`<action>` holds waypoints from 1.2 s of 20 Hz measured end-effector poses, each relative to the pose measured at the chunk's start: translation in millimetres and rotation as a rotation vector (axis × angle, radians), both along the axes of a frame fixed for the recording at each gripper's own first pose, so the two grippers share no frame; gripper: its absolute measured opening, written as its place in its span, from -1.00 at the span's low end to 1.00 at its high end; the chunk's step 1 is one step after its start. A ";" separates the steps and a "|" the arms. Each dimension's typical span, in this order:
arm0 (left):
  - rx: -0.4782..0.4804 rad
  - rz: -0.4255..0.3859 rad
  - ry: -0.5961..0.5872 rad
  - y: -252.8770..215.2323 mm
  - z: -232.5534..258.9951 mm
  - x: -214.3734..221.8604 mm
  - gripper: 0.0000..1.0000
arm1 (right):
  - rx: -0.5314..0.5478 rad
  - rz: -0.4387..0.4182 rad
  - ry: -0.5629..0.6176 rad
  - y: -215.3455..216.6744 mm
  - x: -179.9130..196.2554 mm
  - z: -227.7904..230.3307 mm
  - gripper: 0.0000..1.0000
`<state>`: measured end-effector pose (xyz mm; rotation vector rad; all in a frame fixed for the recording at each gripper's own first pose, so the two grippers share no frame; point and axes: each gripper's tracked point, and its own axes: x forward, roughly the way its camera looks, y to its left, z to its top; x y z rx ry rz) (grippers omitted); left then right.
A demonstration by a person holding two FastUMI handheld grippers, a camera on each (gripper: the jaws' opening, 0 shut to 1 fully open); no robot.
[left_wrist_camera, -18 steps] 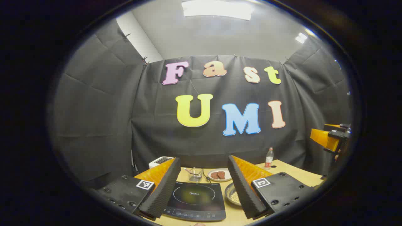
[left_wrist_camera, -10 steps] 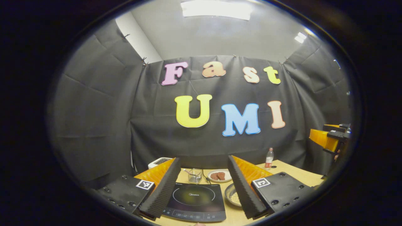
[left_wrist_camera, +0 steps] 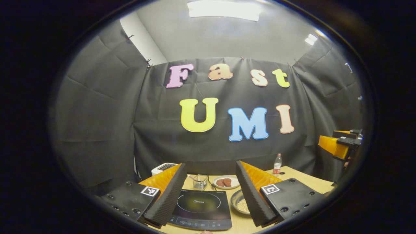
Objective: First push the handle of the pot to place it horizontally, then grasp the pot with both hands and set it on the induction cooktop.
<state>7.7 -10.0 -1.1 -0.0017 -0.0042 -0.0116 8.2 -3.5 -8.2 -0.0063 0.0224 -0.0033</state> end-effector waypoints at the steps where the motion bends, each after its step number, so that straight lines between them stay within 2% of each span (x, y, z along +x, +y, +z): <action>1: 0.001 0.000 0.000 0.0 -1.1 0.3 0.96 | -0.004 -0.002 0.001 -1.0 0.3 -0.4 0.92; 4: 0.003 -0.005 0.003 -1.4 -1.8 1.2 0.95 | -0.009 0.006 0.008 1.1 1.8 -2.4 0.93; 5: 0.003 -0.006 0.004 -1.4 -2.6 1.1 0.86 | -0.008 0.012 0.010 3.1 2.7 -1.9 0.93; 6: 0.003 -0.006 0.003 -2.0 -1.3 2.5 0.86 | -0.008 0.015 0.011 3.0 3.7 -3.7 0.93; 7: 0.003 -0.006 0.002 -2.3 -1.8 3.9 0.95 | -0.008 0.018 0.013 3.9 4.2 -3.8 0.93; 9: 0.003 -0.004 0.001 -1.3 -2.0 3.6 0.95 | -0.009 0.028 0.014 6.5 3.9 -3.9 0.92; 10: 0.003 -0.004 0.000 -1.3 -1.1 3.6 0.96 | -0.009 0.033 0.015 8.2 4.7 -4.1 0.74; 13: 0.004 -0.001 -0.001 0.2 -2.1 5.6 0.95 | -0.010 0.045 0.028 12.6 9.4 -6.7 0.70; 15: 0.004 0.001 0.005 0.9 -4.1 5.3 0.96 | -0.007 0.048 0.021 12.1 6.9 -2.1 -0.02; 21: 0.007 0.007 0.011 0.6 -4.5 3.2 0.95 | -0.003 0.112 0.065 26.3 8.2 -18.0 -0.05; 22: 0.009 0.006 0.010 -0.5 -4.3 2.0 0.95 | -0.006 0.071 0.053 12.6 6.1 -16.0 -0.05; 24: 0.017 0.010 0.006 -1.6 -1.3 0.1 1.00 | 0.011 0.074 0.037 16.2 8.1 -7.8 -0.91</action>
